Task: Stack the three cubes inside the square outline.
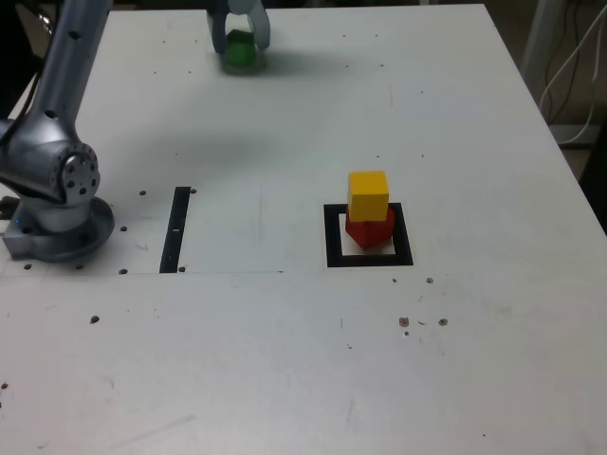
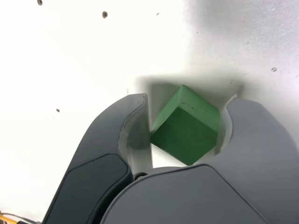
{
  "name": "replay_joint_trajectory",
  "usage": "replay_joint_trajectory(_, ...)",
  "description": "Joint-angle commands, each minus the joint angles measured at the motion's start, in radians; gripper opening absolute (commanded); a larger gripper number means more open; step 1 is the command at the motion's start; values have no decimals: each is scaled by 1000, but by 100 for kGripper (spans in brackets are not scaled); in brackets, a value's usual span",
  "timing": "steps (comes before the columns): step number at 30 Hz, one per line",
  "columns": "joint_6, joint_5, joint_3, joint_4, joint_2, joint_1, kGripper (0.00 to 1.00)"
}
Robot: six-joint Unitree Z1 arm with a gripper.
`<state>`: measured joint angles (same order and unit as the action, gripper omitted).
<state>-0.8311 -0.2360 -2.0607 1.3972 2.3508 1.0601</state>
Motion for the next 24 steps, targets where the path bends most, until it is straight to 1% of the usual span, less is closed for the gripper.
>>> replay_joint_trajectory(1, 1, 3, -16, 14, -31, -5, 11)
replay_joint_trajectory(8, 1, 23, -4, 26, -99, -25, 11)
replay_joint_trajectory(13, 6, 26, 0, 58, -173, -78, 11)
replay_joint_trajectory(17, 32, 25, 21, 102, -243, -151, 11)
replay_joint_trajectory(24, 124, 26, 96, 157, -361, -330, 11)
